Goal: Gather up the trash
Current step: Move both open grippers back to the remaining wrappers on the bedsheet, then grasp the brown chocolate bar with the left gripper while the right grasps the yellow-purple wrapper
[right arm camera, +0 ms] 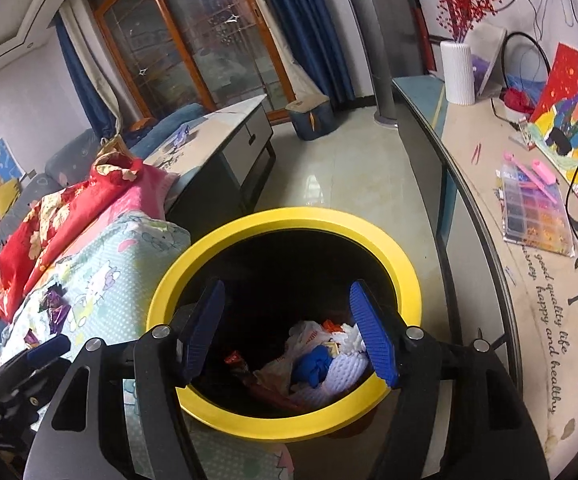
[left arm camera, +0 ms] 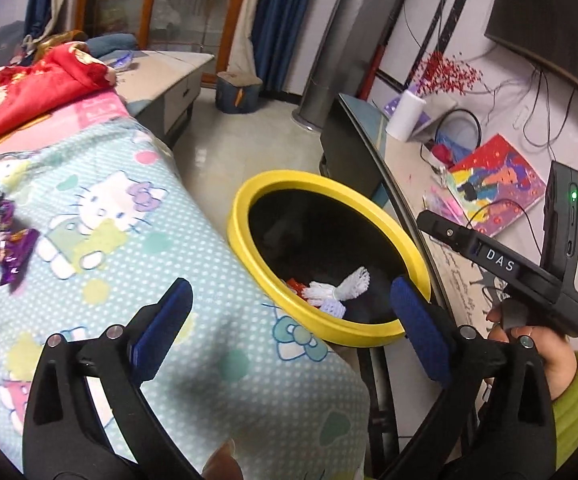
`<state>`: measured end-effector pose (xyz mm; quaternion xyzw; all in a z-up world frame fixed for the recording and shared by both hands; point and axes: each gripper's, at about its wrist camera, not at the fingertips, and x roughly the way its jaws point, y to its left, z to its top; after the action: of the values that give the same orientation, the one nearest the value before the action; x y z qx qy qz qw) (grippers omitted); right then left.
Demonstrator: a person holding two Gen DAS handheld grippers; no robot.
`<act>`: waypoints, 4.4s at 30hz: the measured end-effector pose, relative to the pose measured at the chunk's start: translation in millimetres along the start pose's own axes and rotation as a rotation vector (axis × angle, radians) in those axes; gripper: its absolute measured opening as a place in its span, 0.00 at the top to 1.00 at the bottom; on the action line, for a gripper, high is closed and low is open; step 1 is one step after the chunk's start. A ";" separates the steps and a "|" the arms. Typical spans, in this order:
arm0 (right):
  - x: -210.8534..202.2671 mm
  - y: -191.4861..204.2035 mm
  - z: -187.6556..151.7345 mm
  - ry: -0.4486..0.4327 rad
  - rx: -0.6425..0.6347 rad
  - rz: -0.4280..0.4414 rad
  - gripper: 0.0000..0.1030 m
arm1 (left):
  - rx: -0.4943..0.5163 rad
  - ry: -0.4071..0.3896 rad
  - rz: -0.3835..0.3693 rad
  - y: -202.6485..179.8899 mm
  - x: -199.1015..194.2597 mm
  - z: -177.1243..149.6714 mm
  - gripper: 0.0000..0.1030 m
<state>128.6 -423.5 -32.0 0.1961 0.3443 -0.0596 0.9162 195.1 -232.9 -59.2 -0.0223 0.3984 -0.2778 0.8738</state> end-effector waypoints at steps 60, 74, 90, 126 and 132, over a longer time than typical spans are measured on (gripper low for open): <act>-34.4 219.0 -40.3 -0.014 -0.394 0.304 0.32 | -0.217 -0.321 0.378 136.5 -187.2 -39.3 0.11; -30.7 277.6 -64.6 0.032 -0.512 0.390 0.31 | -0.300 -0.345 0.441 176.8 -215.4 -56.7 0.11; -6.9 331.7 -87.7 0.090 -0.619 0.435 0.31 | -0.398 -0.307 0.521 220.5 -233.4 -88.2 0.11; 95.8 362.1 -116.4 0.310 -0.617 0.376 0.73 | -0.446 -0.073 0.509 236.2 -175.3 -145.8 0.72; 92.3 353.9 -113.7 0.307 -0.586 0.389 0.80 | -0.465 -0.077 0.499 243.5 -179.4 -147.7 0.84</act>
<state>215.7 -51.4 -57.8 -0.0060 0.4363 0.2464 0.8654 109.6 90.0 -100.6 -0.1334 0.4109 0.0439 0.9008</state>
